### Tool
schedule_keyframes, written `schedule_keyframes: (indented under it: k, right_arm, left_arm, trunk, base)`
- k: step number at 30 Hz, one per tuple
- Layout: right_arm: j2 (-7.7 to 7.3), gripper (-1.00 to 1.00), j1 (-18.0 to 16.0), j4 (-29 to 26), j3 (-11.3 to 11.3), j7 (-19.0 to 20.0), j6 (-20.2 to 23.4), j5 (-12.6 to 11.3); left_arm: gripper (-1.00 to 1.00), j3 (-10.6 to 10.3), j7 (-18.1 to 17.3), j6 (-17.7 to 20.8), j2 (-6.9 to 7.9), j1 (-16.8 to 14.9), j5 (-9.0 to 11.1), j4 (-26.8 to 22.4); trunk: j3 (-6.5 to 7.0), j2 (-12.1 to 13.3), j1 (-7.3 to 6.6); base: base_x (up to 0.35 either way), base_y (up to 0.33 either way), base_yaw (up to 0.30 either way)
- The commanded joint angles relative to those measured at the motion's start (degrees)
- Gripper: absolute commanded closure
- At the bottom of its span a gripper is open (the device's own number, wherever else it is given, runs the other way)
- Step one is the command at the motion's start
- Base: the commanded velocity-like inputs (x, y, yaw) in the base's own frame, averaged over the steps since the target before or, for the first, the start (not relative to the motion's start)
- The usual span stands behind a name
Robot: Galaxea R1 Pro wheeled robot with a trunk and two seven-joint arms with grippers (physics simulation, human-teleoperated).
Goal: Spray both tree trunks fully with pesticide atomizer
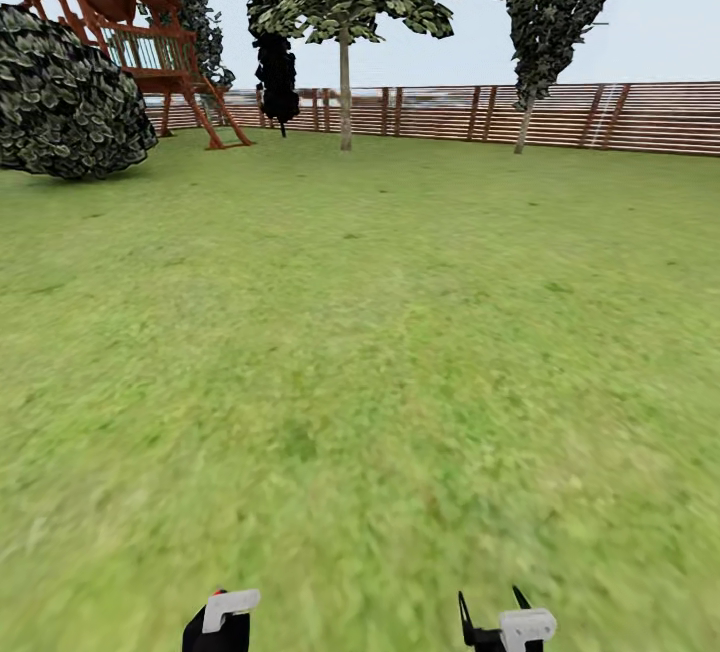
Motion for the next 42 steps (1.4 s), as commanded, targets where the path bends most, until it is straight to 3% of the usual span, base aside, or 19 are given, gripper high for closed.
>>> schedule_keyframes:
  k: [1, 12, 42]
  right_arm:
    - [-0.02, -1.0, 0.0, 0.0, 0.0, 0.0, 0.0, 0.0]
    - [-0.15, -1.0, 0.2, 2.5, 0.0, -0.1, 0.5, 0.1]
    - [-0.13, -1.0, 0.2, 2.6, 0.0, -0.1, 1.4, 0.1]
  left_arm:
    - [1.0, 0.0, 0.0, 0.0, 0.0, 0.0, 0.0, 0.0]
    - [1.0, 0.0, 0.0, 0.0, 0.0, 0.0, 0.0, -0.1]
    - [1.0, -0.1, 0.0, -0.2, -0.09, 0.0, -0.1, 0.0]
  trunk:
    - [0.0, 0.0, 0.0]
    - [0.0, 0.0, 0.0]
    - [0.0, 0.0, 0.0]
  base:
    - [0.341, 0.012, 0.0]
    - [0.341, 0.001, 0.0]
    - [0.341, 0.0, 0.0]
